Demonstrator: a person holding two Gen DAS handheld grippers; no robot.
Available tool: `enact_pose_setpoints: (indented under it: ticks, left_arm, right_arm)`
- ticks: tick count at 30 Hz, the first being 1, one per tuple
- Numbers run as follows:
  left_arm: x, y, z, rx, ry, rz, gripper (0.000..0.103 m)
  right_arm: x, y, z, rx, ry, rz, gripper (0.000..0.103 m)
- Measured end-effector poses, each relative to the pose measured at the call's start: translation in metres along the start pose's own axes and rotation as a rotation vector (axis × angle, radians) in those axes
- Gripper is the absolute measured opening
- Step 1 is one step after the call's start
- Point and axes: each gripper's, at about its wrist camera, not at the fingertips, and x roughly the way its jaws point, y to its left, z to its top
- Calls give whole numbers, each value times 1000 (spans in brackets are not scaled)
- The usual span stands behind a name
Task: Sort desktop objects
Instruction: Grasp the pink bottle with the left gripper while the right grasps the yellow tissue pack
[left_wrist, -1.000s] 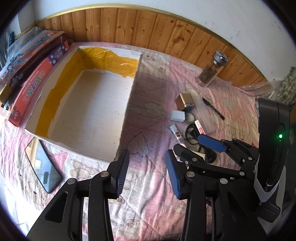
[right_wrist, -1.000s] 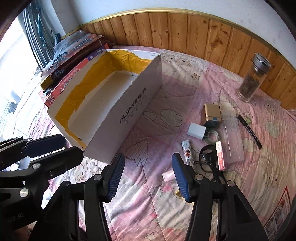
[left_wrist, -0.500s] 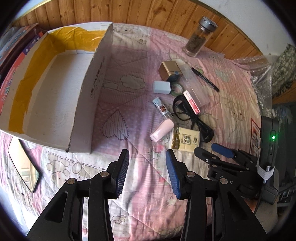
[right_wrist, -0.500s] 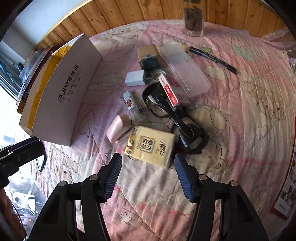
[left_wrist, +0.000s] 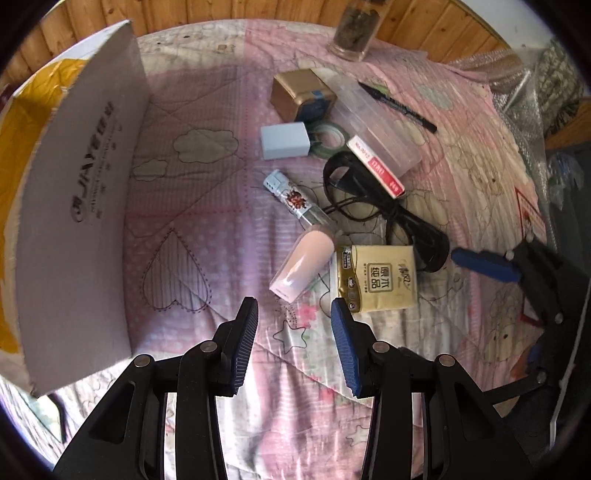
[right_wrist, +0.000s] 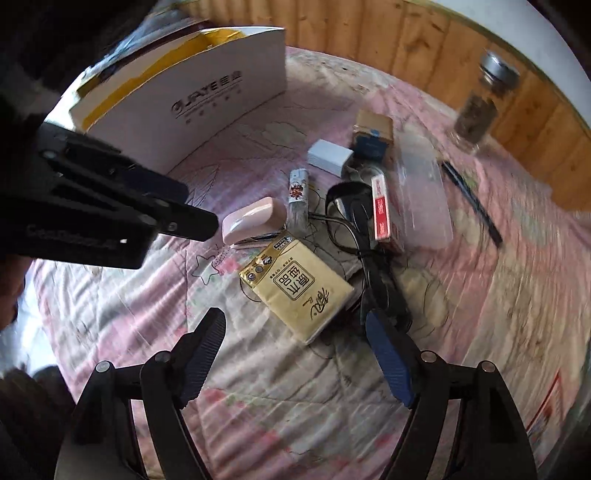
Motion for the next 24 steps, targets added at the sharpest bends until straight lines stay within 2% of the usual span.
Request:
enact_pose_setpoints:
  ticks: [4,6,8,10,12,13,16,17,18,24]
  left_arm:
    - [18,5,2,25,19,-10,43]
    - [24,7,5,27,20,-8,44]
    - [29,10,8,28,22,-8,44]
    - [34,9,12,29,23,-24,44]
    - [37,7,16,89,31,-48,44]
    - [38,6,18,99,33,-54,44]
    - [44,3,22,111,23,-57,40]
    - [47,4,23,102,21,-66,36]
    - [49,4,24,94,25,-75,27]
    - [50,2,27,87,23,-84,26]
  right_arm:
    - [20,16,1,-230,-1,-38,80]
    - [31,21,0,-292,2,-56,80]
    - [43,21,1,-304,8,-66,80]
    - [54,15,3,-283,19,-64,79]
    - [61,7,4,-242,38,-44,76]
    - [60,3,4,-214,28,-26,67]
    - [56,-13,3,-98,25,48,57]
    - [54,-16,3,-76,20,62,57]
    - [53,-19,2,-51,20,78,55]
    - [38,-28,-14,138,-8,180,53]
